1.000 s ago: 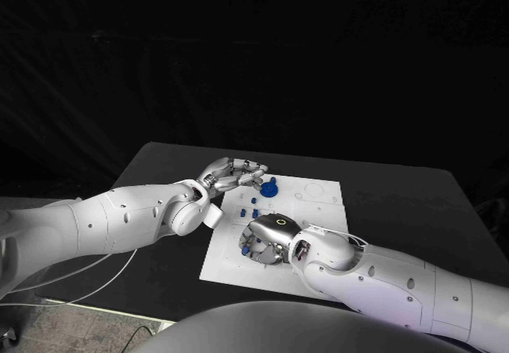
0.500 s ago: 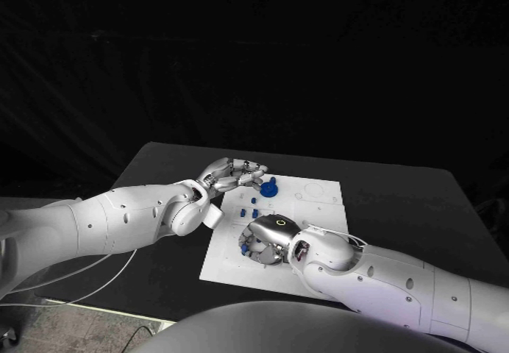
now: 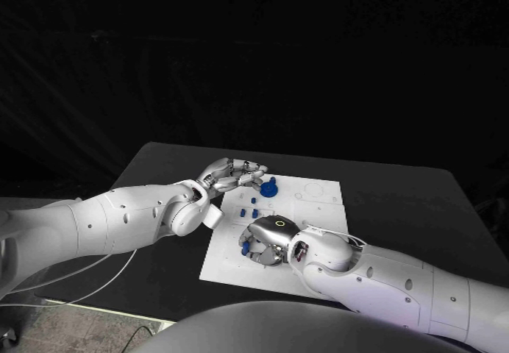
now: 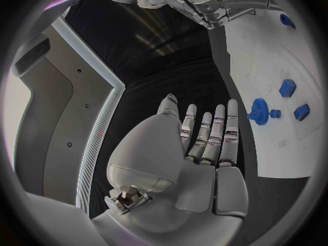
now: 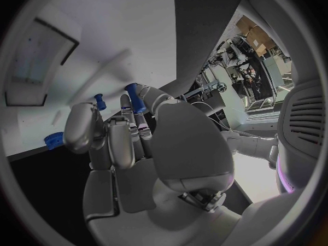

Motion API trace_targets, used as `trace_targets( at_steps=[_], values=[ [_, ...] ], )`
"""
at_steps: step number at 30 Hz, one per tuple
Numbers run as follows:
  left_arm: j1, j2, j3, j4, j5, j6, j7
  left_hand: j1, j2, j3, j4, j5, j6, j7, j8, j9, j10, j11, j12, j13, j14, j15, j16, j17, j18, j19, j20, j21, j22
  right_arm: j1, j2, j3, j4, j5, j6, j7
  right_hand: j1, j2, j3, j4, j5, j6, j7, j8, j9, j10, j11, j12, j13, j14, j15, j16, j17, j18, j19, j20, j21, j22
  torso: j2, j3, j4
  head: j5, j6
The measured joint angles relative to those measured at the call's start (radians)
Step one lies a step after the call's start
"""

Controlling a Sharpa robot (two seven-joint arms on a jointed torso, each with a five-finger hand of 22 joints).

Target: Assemble the parts on the task board

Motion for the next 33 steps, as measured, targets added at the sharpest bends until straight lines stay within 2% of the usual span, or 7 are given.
trace_targets(
  at_steps=[6,12,16,23,33],
  values=[
    [0.000,0.000,0.000,-0.001,0.000,0.000,0.000,0.000,0.000,0.000,0.000,0.000,0.000,0.000,0.000,0.000,0.000,0.000,0.000,0.000,0.000,0.000,0.000,0.000,0.000,0.000,0.000,0.000,0.000,-0.001,0.000,0.000,-0.001,-0.007,0.001,-0.002,0.004,-0.004,0.000,-0.006,-0.004,-0.044,-0.006,-0.006,-0.012,-0.025,0.009,0.000,0.003,-0.005,0.013,-0.004,-0.005,0.000,-0.005,0.005,-0.006,0.000,0.000,0.0001,-0.0004,0.000,0.000],
    [-0.001,0.000,-0.001,-0.002,0.000,0.001,-0.001,0.000,0.000,0.000,0.000,0.000,0.000,0.000,0.000,0.000,0.000,0.000,0.000,0.000,0.000,0.000,0.000,0.000,0.000,0.000,0.000,0.000,0.000,-0.001,-0.001,0.000,-0.001,-0.011,-0.001,-0.002,0.008,-0.008,-0.002,-0.007,-0.005,-0.059,-0.006,-0.006,-0.017,-0.029,0.011,0.000,0.004,-0.005,0.012,-0.004,-0.006,0.000,-0.005,0.005,-0.006,0.000,0.000,-0.0002,-0.0007,-0.001,0.000],
    [-0.001,0.001,-0.001,-0.002,0.000,0.002,-0.001,0.000,0.000,0.000,0.000,0.000,0.000,0.000,0.000,0.000,0.000,0.000,0.000,0.000,0.000,0.000,0.000,0.000,0.000,0.000,0.000,0.000,0.000,-0.002,-0.002,0.000,0.000,-0.012,-0.008,0.000,0.008,-0.008,-0.002,-0.013,-0.009,-0.097,-0.011,-0.006,-0.029,-0.040,0.011,0.000,0.008,-0.005,0.012,-0.004,-0.006,0.000,-0.009,0.009,-0.006,0.000,0.000,-0.0001,-0.0003,-0.002,0.000],
    [-0.002,0.001,-0.002,-0.002,0.000,0.002,-0.003,0.000,0.000,0.000,0.000,0.000,0.000,0.000,0.000,0.000,0.000,0.000,0.000,0.000,0.000,0.000,0.000,0.000,0.000,0.000,0.000,0.000,0.000,-0.002,-0.012,0.000,0.003,-0.016,-0.037,0.007,0.013,-0.013,-0.011,-0.022,-0.009,-0.169,-0.028,-0.006,-0.055,-0.084,0.014,0.005,0.007,-0.005,0.012,-0.004,-0.006,0.000,-0.009,0.009,-0.006,0.000,0.000,-0.0001,0.0004,-0.001,0.000],
    [-0.002,0.001,-0.002,-0.002,0.000,0.003,-0.004,0.007,0.007,0.000,0.000,0.000,0.000,0.000,0.000,-0.001,0.000,0.000,0.004,-0.002,0.000,0.000,0.000,-0.001,0.000,0.000,0.000,0.000,0.001,-0.002,-0.027,0.000,0.019,-0.019,-0.080,0.019,0.013,-0.013,-0.014,-0.025,-0.013,-0.179,-0.031,-0.006,-0.061,-0.091,0.017,0.011,0.009,-0.008,0.015,-0.004,-0.007,0.000,-0.009,0.009,-0.006,0.000,0.000,-0.0002,0.0005,0.002,0.000]
  ],
)
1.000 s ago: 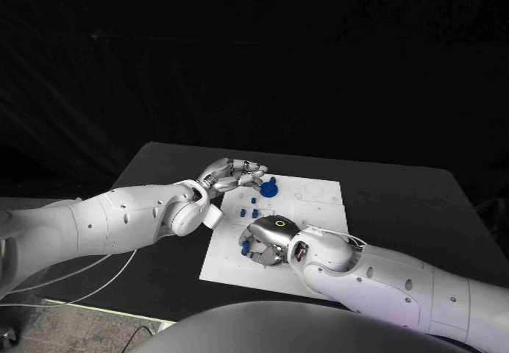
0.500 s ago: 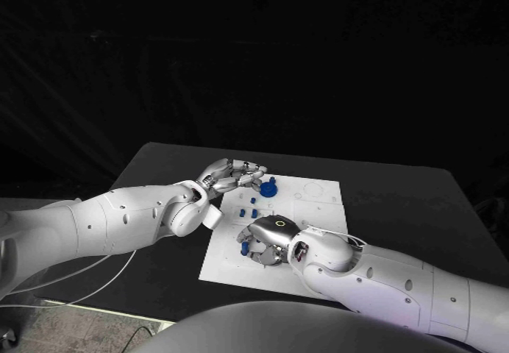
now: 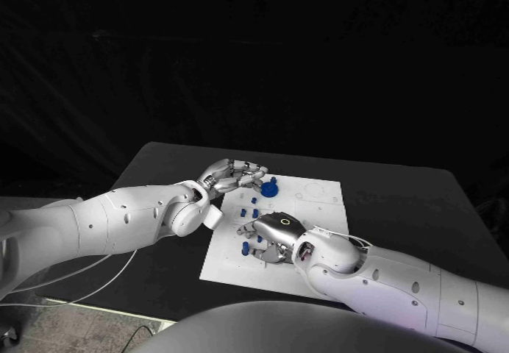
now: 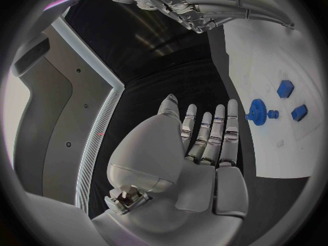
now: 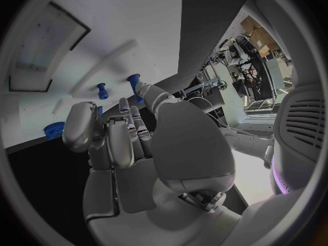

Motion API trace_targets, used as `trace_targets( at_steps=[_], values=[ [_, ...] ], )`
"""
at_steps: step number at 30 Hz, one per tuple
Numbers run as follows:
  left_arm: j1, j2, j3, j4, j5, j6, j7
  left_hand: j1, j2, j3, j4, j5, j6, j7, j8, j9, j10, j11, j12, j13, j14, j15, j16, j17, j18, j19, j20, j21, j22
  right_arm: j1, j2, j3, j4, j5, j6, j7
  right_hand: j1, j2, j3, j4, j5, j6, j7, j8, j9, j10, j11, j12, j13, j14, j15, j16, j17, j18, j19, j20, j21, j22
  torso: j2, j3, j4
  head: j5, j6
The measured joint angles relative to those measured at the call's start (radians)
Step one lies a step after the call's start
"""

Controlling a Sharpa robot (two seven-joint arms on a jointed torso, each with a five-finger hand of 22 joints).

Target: Assemble the parts on the task board

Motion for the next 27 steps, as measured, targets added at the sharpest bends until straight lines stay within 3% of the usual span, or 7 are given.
trace_targets(
  at_steps=[7,12,19,21,24,27],
  values=[
    [0.000,0.000,0.000,0.000,0.000,0.001,-0.001,0.000,0.000,0.000,0.000,0.000,0.000,0.000,0.000,0.000,0.000,0.000,0.000,0.000,0.000,0.000,0.000,0.000,0.000,0.000,0.000,0.000,0.000,0.000,-0.020,0.000,0.023,0.000,-0.023,0.006,0.000,0.000,-0.003,-0.003,-0.004,0.014,0.014,0.007,0.000,0.000,0.000,0.015,0.003,-0.001,0.001,0.000,0.000,0.000,0.000,0.000,0.000,0.000,0.000,-0.0004,0.0000,0.000,0.000],
    [0.000,-0.001,0.000,0.000,0.000,0.001,-0.001,0.000,0.000,0.000,0.000,0.000,0.000,0.000,0.000,0.000,0.000,0.000,0.000,0.000,0.000,0.000,0.000,0.000,0.000,0.000,0.000,0.000,0.000,0.013,-0.074,0.002,0.081,0.003,-0.041,0.006,0.000,0.000,-0.007,0.001,-0.004,0.030,0.025,0.008,-0.001,0.000,0.000,0.029,0.006,-0.001,0.001,0.000,0.000,0.000,0.000,0.000,0.000,0.000,-0.001,-0.0002,0.0005,-0.001,0.000],
    [-0.001,-0.008,-0.001,0.000,0.000,0.000,0.004,-0.004,0.004,0.000,0.000,0.000,0.000,0.000,0.000,0.000,0.000,0.000,0.000,-0.001,0.000,0.000,0.000,0.000,0.000,0.003,-0.003,0.000,0.000,0.098,-0.215,0.007,0.209,0.035,-0.059,-0.001,0.000,0.000,-0.007,0.002,-0.004,0.060,0.030,0.018,-0.004,0.048,-0.014,0.089,0.028,0.003,0.004,0.000,0.001,0.000,0.000,0.000,0.000,0.000,-0.002,-0.0017,-0.0024,-0.002,0.000],
    [-0.001,-0.008,-0.001,-0.001,0.001,-0.001,0.006,-0.004,0.004,0.000,0.000,0.000,0.000,0.000,0.000,0.000,0.000,0.000,0.000,-0.001,0.000,0.000,0.004,-0.001,0.000,0.004,-0.004,0.000,0.000,0.119,-0.261,0.007,0.240,0.052,-0.060,-0.004,0.000,0.000,-0.007,0.002,-0.004,0.076,0.029,0.024,-0.004,0.078,-0.027,0.124,0.044,0.004,-0.010,0.000,0.002,0.000,0.000,0.000,0.000,0.000,-0.003,-0.0032,-0.0029,-0.006,0.000],
    [-0.002,-0.008,-0.001,-0.001,0.001,-0.001,0.012,-0.004,0.004,-0.003,0.003,0.000,0.000,0.000,0.004,-0.001,0.000,0.000,0.000,-0.002,-0.002,-0.002,0.004,-0.001,0.000,0.004,-0.004,-0.004,0.000,0.145,-0.327,0.007,0.273,0.088,-0.061,-0.009,0.011,0.011,-0.012,-0.003,-0.004,0.105,0.025,0.043,0.001,0.113,-0.052,0.206,0.094,0.005,-0.033,0.000,0.001,0.000,-0.001,-0.022,0.000,0.000,-0.004,-0.0041,-0.0042,-0.009,0.000],
    [-0.002,-0.008,-0.001,-0.001,0.001,-0.002,0.022,-0.008,0.008,-0.013,0.005,0.000,0.000,0.000,0.004,-0.002,-0.004,-0.004,0.008,-0.004,-0.009,-0.005,0.004,-0.003,0.000,0.004,-0.004,-0.004,0.000,0.159,-0.380,0.006,0.290,0.133,-0.060,-0.016,0.020,0.020,-0.042,-0.007,-0.004,0.137,0.010,0.067,0.014,0.124,-0.073,0.378,0.221,0.004,-0.061,0.000,0.001,0.000,-0.003,-0.037,0.000,0.000,-0.004,-0.0045,-0.0060,-0.012,0.000]
  ],
)
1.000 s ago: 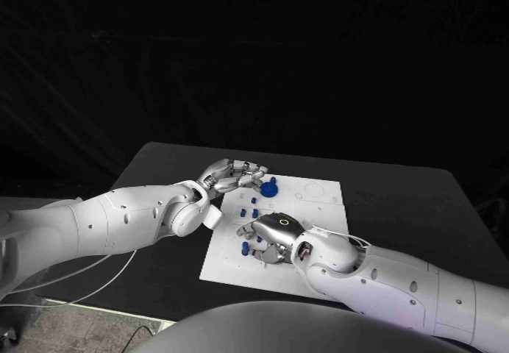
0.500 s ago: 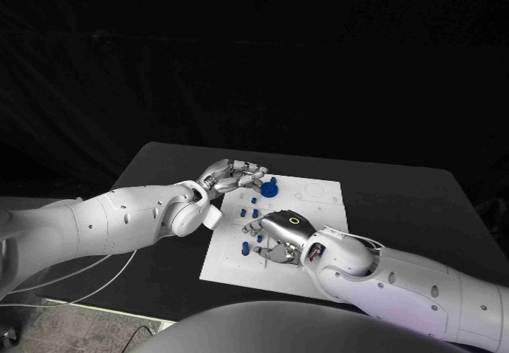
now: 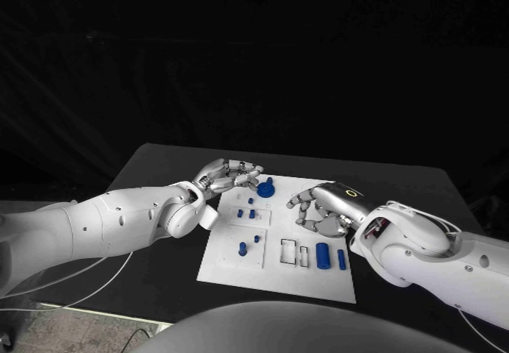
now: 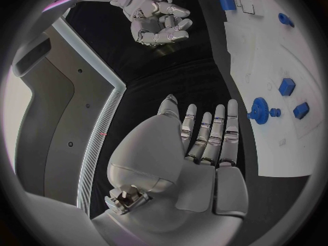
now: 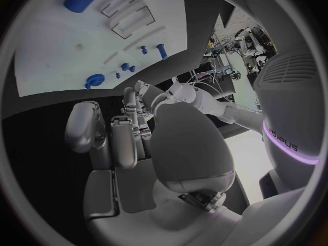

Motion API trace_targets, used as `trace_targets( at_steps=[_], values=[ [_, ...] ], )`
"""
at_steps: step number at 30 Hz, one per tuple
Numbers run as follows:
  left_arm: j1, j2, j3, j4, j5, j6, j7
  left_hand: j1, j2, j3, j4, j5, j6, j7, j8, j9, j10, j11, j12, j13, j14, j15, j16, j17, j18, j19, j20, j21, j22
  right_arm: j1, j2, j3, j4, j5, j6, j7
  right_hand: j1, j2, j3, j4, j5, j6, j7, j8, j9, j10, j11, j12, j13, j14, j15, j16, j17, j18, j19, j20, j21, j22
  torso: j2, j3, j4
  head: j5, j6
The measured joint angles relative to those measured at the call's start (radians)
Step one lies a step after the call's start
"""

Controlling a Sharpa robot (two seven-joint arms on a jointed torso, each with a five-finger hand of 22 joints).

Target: Assemble the parts on the task board

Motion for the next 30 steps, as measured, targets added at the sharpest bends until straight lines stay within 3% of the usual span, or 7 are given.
trace_targets(
  at_steps=[3,7,11,17,21,26,30],
  values=[
    [-0.001,-0.002,-0.001,0.000,0.000,-0.002,0.014,-0.010,-0.002,-0.013,0.000,0.000,-0.003,-0.003,0.005,0.000,0.000,0.000,0.005,-0.002,-0.011,-0.008,0.000,-0.004,0.000,-0.002,-0.002,-0.008,0.000,0.006,-0.038,-0.003,-0.001,0.049,0.010,-0.013,-0.013,0.012,-0.038,0.014,0.004,0.022,-0.022,0.027,0.021,-0.034,-0.016,0.438,0.420,-0.002,-0.010,-0.002,-0.007,0.000,-0.003,-0.017,-0.018,0.001,0.000,-0.0006,-0.0013,-0.002,0.000],
    [-0.001,-0.004,-0.001,0.002,0.000,-0.006,0.038,-0.047,-0.002,-0.041,0.001,-0.010,-0.003,-0.003,0.011,-0.004,-0.004,-0.004,0.019,-0.010,-0.040,-0.022,0.000,-0.012,0.000,-0.046,-0.018,-0.044,-0.013,0.004,-0.070,-0.008,-0.010,0.106,0.047,-0.048,-0.108,0.033,-0.081,0.079,-0.016,0.045,-0.034,0.070,0.056,0.234,-0.034,0.862,0.937,0.011,-0.015,0.013,0.006,0.000,0.009,-0.030,0.003,0.001,0.000,-0.0001,-0.0022,-0.004,0.000],
    [-0.003,-0.008,-0.002,0.009,-0.001,-0.012,0.064,-0.073,0.002,-0.067,0.000,-0.039,-0.007,-0.007,0.020,-0.009,-0.023,-0.023,0.019,-0.035,-0.120,-0.038,-0.044,-0.045,0.000,-0.194,-0.030,-0.064,-0.073,-0.006,-0.092,-0.011,-0.015,0.141,0.093,-0.101,-0.213,0.055,-0.124,0.157,-0.015,0.087,-0.055,0.109,0.090,0.400,-0.055,0.992,1.008,0.020,-0.030,0.100,0.006,-0.013,0.071,-0.044,0.143,0.001,0.000,0.0000,-0.0021,-0.006,0.000],
    [-0.005,-0.013,-0.002,0.016,-0.005,-0.019,0.094,-0.073,0.002,-0.067,0.000,-0.040,-0.011,-0.004,0.023,-0.017,-0.056,-0.041,-0.008,-0.084,-0.210,-0.050,-0.125,-0.106,0.000,-0.297,-0.021,-0.064,-0.142,-0.015,-0.105,-0.012,-0.013,0.151,0.148,-0.206,-0.350,0.062,-0.186,0.249,-0.015,0.139,-0.085,0.163,0.163,0.420,-0.077,1.059,1.010,0.018,-0.050,0.131,0.006,-0.039,0.079,-0.064,0.265,0.001,0.000,-0.0002,-0.0026,-0.009,0.000],
    [-0.006,-0.014,-0.002,0.017,-0.007,-0.018,0.103,-0.073,0.002,-0.067,0.000,-0.040,-0.015,0.000,0.023,-0.018,-0.059,-0.037,-0.008,-0.091,-0.210,-0.050,-0.125,-0.113,0.000,-0.296,-0.013,-0.064,-0.151,-0.022,-0.105,-0.012,-0.013,0.134,0.181,-0.278,-0.392,0.058,-0.210,0.273,-0.033,0.151,-0.098,0.222,0.255,0.420,-0.095,1.059,1.010,0.019,-0.062,0.120,0.006,-0.039,0.079,-0.075,0.286,0.001,0.000,-0.0007,-0.0020,-0.014,0.000],
    [-0.008,-0.015,-0.002,0.019,-0.011,-0.017,0.108,-0.070,0.005,-0.067,0.000,-0.040,-0.015,0.000,0.023,-0.019,-0.059,-0.037,-0.008,-0.093,-0.210,-0.050,-0.125,-0.118,0.000,-0.295,-0.005,-0.064,-0.157,-0.036,-0.099,-0.012,-0.011,0.087,0.211,-0.355,-0.449,0.050,-0.243,0.302,-0.065,0.128,-0.125,0.350,0.463,0.420,-0.117,1.059,1.010,0.018,-0.075,0.124,0.006,-0.055,0.079,-0.096,0.353,0.001,-0.001,-0.0006,-0.0008,-0.016,0.000],
    [-0.010,-0.017,-0.002,0.020,-0.015,-0.016,0.109,-0.068,0.007,-0.067,0.000,-0.037,-0.015,0.000,0.023,-0.020,-0.062,-0.035,-0.012,-0.093,-0.208,-0.048,-0.125,-0.120,0.000,-0.293,0.004,-0.064,-0.161,-0.045,-0.089,-0.012,-0.010,0.040,0.227,-0.401,-0.503,0.046,-0.254,0.305,-0.107,0.120,-0.133,0.403,0.576,0.419,-0.118,1.059,1.010,0.018,-0.083,0.126,0.006,-0.055,0.079,-0.096,0.389,0.001,-0.001,-0.0005,-0.0014,-0.015,0.000]
  ],
)
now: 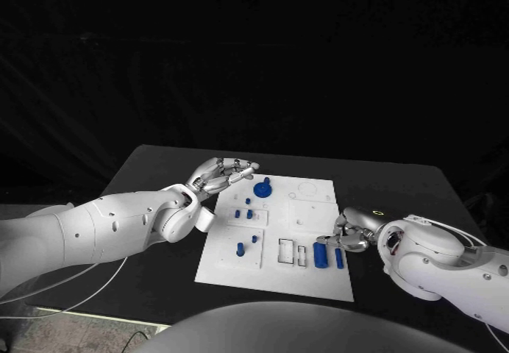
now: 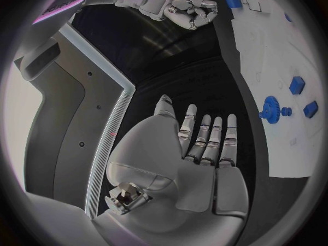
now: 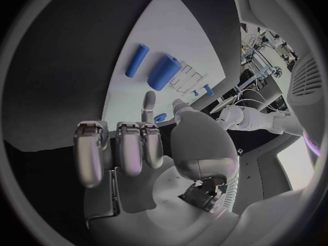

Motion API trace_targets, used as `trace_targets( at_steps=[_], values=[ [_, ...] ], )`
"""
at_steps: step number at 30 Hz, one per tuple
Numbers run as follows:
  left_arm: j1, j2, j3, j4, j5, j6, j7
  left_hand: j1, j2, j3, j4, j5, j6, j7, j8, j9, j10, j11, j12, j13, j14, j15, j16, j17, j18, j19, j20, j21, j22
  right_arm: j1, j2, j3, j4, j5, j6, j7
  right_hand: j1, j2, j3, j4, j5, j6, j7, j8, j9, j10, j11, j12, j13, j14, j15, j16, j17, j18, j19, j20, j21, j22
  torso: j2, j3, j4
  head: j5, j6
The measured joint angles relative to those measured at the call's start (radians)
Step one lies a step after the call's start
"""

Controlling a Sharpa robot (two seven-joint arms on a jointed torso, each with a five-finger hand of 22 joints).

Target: Assemble the parts on the task board

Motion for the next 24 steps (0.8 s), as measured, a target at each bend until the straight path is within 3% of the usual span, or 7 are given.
trace_targets(
  at_steps=[2,5,12,19,22,24],
  values=[
    [-0.002,-0.001,0.000,0.000,-0.001,0.001,0.000,0.000,0.000,0.000,0.000,0.003,-0.003,0.003,0.000,0.000,-0.001,0.001,0.000,0.000,0.003,0.003,0.000,-0.001,0.000,0.000,0.000,0.000,-0.001,-0.005,0.007,0.000,0.000,-0.020,0.006,-0.019,-0.017,0.000,0.000,0.000,-0.018,0.002,-0.004,0.006,0.027,0.003,-0.003,0.000,0.000,0.002,-0.002,0.000,0.000,0.000,0.000,0.000,0.012,0.000,0.000,0.0001,0.0001,0.000,0.000],
    [-0.003,-0.002,0.000,0.000,-0.003,0.001,0.000,0.003,0.003,0.000,0.000,0.004,-0.003,0.003,0.000,-0.001,-0.001,0.001,0.000,-0.001,0.003,0.003,0.001,-0.001,0.000,0.000,0.001,0.000,-0.003,-0.011,0.015,0.000,-0.003,-0.042,0.011,-0.039,-0.030,0.004,0.000,0.000,-0.031,0.002,-0.004,-0.002,0.037,0.003,-0.003,0.000,0.000,0.004,-0.004,0.000,0.000,0.000,0.000,0.000,0.015,0.000,0.000,0.0001,0.0004,-0.001,0.000],
    [-0.007,-0.002,0.000,0.000,-0.006,0.005,-0.003,0.009,0.009,0.000,0.000,0.014,-0.003,0.003,0.000,-0.002,-0.005,0.005,0.000,-0.001,0.014,0.014,0.017,-0.004,0.000,0.000,0.007,0.000,-0.009,-0.021,0.032,0.000,-0.009,-0.067,0.015,-0.064,-0.035,0.008,0.000,0.000,-0.031,0.027,0.001,-0.093,-0.001,0.003,-0.003,0.000,0.000,0.004,-0.004,0.000,0.000,0.000,0.000,0.000,0.015,0.000,0.000,0.0005,0.0012,0.001,0.000],
    [-0.009,-0.003,0.000,-0.003,-0.007,0.009,-0.007,0.009,0.009,0.000,0.000,0.019,-0.003,0.003,0.000,-0.002,-0.005,0.005,0.000,-0.001,0.021,0.021,0.030,-0.005,0.000,0.004,0.011,0.000,-0.013,-0.026,0.045,0.000,-0.015,-0.076,0.019,-0.075,-0.045,-0.002,0.006,0.000,-0.044,0.043,0.005,-0.153,-0.033,0.003,-0.003,0.000,0.000,0.004,-0.004,0.000,0.000,0.000,0.000,0.000,0.007,0.000,0.000,0.0000,0.0010,0.000,0.000],
    [-0.010,-0.003,0.000,-0.003,-0.008,0.010,-0.009,0.013,0.013,0.000,0.000,0.019,-0.007,0.000,0.000,-0.003,-0.005,0.005,0.000,-0.001,0.021,0.021,0.030,-0.005,0.000,0.004,0.011,0.000,-0.014,-0.030,0.050,0.000,-0.019,-0.077,0.025,-0.079,-0.042,-0.007,0.010,0.003,-0.052,0.007,0.022,-0.225,-0.074,0.001,0.006,0.000,0.000,0.004,-0.004,-0.002,0.000,0.000,0.000,0.000,0.007,0.000,0.000,-0.0002,0.0009,-0.001,0.000],
    [-0.010,-0.003,0.000,-0.003,-0.008,0.011,-0.010,0.013,0.013,0.000,0.000,0.019,-0.010,0.003,0.000,-0.003,-0.005,0.005,0.000,-0.001,0.025,0.025,0.030,-0.005,0.000,0.004,0.011,0.000,-0.014,-0.035,0.051,0.000,-0.020,-0.078,0.030,-0.081,-0.032,-0.016,0.013,-0.001,-0.052,0.001,0.025,-0.251,-0.091,0.001,0.009,0.000,0.000,0.004,-0.004,-0.004,0.000,0.000,0.000,0.000,0.007,0.000,0.000,-0.0002,0.0009,-0.001,0.000]
  ],
)
